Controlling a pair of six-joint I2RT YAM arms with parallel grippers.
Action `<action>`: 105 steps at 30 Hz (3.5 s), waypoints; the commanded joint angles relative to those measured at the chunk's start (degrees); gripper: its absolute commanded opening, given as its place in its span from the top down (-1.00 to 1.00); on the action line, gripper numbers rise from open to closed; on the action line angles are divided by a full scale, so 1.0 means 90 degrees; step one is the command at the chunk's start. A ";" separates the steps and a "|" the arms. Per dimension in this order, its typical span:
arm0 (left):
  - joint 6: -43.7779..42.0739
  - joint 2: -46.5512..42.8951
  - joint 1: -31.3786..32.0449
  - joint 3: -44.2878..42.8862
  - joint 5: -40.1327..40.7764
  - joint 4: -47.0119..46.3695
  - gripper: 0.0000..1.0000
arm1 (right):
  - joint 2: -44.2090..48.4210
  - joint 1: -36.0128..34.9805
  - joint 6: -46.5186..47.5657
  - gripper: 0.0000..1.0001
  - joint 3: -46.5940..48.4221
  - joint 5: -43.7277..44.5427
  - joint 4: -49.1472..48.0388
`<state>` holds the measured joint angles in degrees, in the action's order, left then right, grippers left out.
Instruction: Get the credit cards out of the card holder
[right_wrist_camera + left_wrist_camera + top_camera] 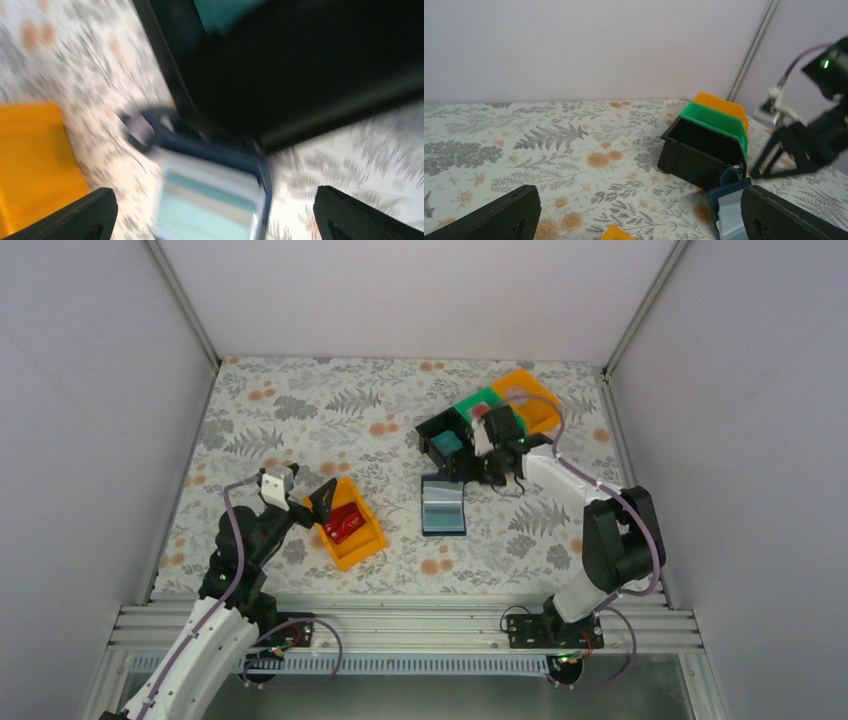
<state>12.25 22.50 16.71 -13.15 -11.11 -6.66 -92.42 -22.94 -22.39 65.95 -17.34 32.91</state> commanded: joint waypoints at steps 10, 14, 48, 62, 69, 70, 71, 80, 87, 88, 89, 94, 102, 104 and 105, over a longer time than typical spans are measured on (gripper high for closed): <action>-0.0081 -0.0028 -0.0024 0.0064 -0.0191 -0.0206 -1.00 | -0.0527 0.0047 0.0889 -0.98 -0.1357 -0.0506 -0.0995; -0.0082 -0.0034 -0.0027 0.0067 -0.0207 -0.0217 -1.00 | -0.0486 0.0088 0.1048 -0.96 -0.1477 -0.0658 -0.1499; -0.0082 -0.0049 -0.0028 0.0103 -0.0453 -0.0305 -1.00 | -0.0745 0.0370 0.1477 0.34 -0.2276 -0.2889 -0.2981; -0.0084 0.0053 -0.0025 0.0113 -0.0692 -0.0384 -1.00 | -0.0269 0.0406 0.1009 0.05 -0.2841 -0.2026 -0.4336; -0.0085 0.0109 -0.0023 0.0113 -0.0777 -0.0413 -1.00 | -0.0767 0.0405 0.0842 -0.08 -0.3106 -0.2460 -0.5292; -0.0081 0.0116 -0.0026 0.0113 -0.0777 -0.0410 -1.00 | -0.0853 0.0396 0.0821 -0.08 -0.3107 -0.2532 -0.5351; -0.0082 0.0118 -0.0024 0.0113 -0.0785 -0.0405 -1.00 | -0.0947 0.0379 0.0805 -0.09 -0.3087 -0.2606 -0.5384; -0.0082 0.0152 -0.0021 0.0107 -0.0806 -0.0413 -1.00 | -0.1220 0.0120 0.1117 -0.10 -0.3027 -0.3277 -0.5257; -0.0072 0.0160 -0.0022 0.0113 -0.0826 -0.0423 -1.00 | -0.1245 0.0107 0.1214 0.59 -0.2952 -0.3535 -0.5217; -0.0079 0.0159 -0.0022 0.0113 -0.0826 -0.0423 -1.00 | -0.1209 0.0107 0.1255 0.71 -0.2910 -0.3626 -0.5167; -0.0079 0.0165 -0.0023 0.0113 -0.0834 -0.0418 -1.00 | -0.1145 0.0107 0.1289 0.81 -0.2881 -0.3721 -0.5079; -0.0063 0.0167 -0.0022 0.0113 -0.0962 -0.0474 -1.00 | -0.0119 0.0107 0.1507 0.91 -0.2735 -0.3890 -0.4437; 0.0189 0.0123 -0.0026 0.0161 -0.1926 -0.0993 -1.00 | 0.2015 0.0107 0.1255 0.92 -0.2176 -0.2750 -0.3353; 0.0323 0.0101 -0.0024 0.0162 -0.2129 -0.1126 -1.00 | 0.2465 0.0107 0.0950 0.92 -0.2050 -0.2667 -0.3598; 0.0391 0.0089 -0.0021 0.0161 -0.2229 -0.1201 -1.00 | 0.2643 0.0100 0.0713 0.92 -0.1994 -0.2606 -0.3758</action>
<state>13.28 23.99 16.71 -12.34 -25.15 -12.21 -74.50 -21.52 -10.98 45.28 -44.10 -0.12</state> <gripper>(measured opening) 0.998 0.052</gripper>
